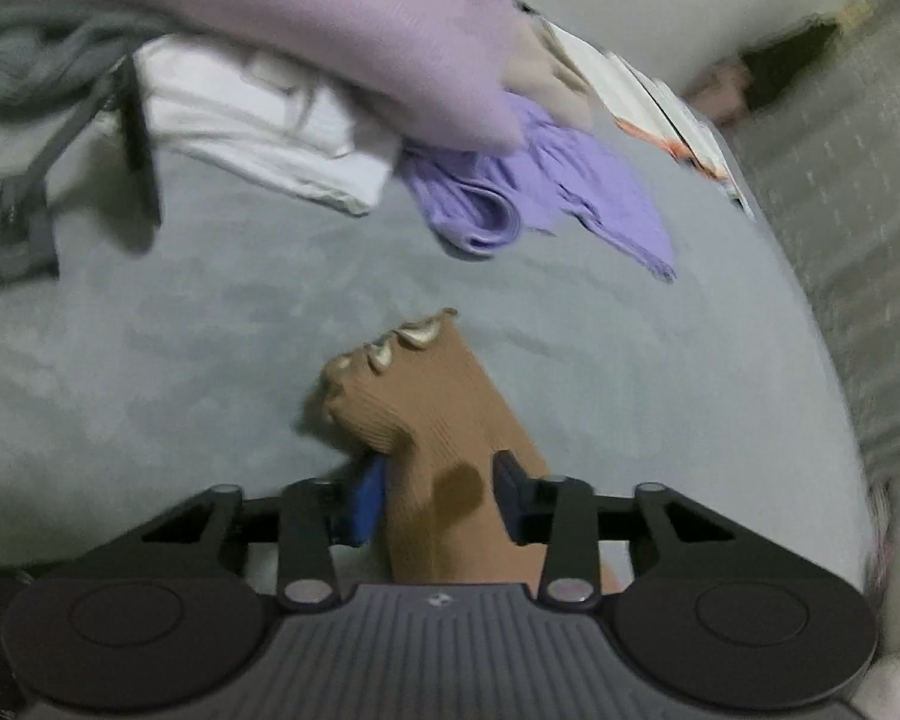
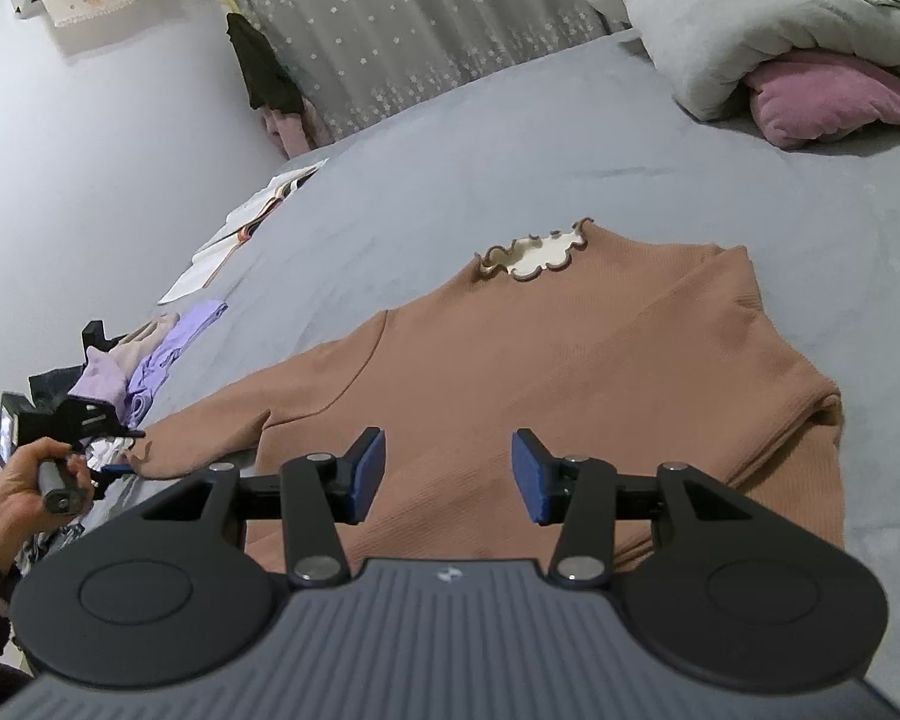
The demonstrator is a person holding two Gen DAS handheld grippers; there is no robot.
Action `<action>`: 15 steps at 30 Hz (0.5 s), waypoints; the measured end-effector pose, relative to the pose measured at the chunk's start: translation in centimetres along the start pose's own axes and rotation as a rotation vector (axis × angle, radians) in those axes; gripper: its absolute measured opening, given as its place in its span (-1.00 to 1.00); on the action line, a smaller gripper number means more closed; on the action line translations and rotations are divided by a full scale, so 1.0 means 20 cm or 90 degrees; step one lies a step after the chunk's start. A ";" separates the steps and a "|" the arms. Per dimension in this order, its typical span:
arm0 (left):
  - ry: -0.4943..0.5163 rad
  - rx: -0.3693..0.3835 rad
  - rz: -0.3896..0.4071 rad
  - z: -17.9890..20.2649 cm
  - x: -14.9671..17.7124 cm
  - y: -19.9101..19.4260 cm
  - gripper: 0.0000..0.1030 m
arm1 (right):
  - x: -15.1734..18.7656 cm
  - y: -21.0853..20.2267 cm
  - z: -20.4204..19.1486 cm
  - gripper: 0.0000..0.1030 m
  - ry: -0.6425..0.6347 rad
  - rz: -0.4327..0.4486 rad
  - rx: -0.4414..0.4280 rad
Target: Fold clothes
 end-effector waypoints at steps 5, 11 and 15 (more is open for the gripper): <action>0.057 0.096 0.036 0.07 0.02 -0.06 -0.90 | -0.01 -0.02 0.02 -0.05 0.007 0.007 -0.003; 0.238 0.314 0.058 0.38 0.26 -0.34 -0.90 | -0.03 -0.02 0.02 -0.05 0.028 0.012 -0.025; 0.333 0.439 0.027 0.56 0.46 -0.49 -0.90 | -0.03 -0.02 0.03 -0.05 0.058 0.016 -0.049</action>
Point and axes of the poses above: each gripper's, at about its wrist camera, not at the fingertips, and y roughly the way its jaws point, z to its right, x to its underside, the point moved 1 cm from there along y, roughly the way its jaws point
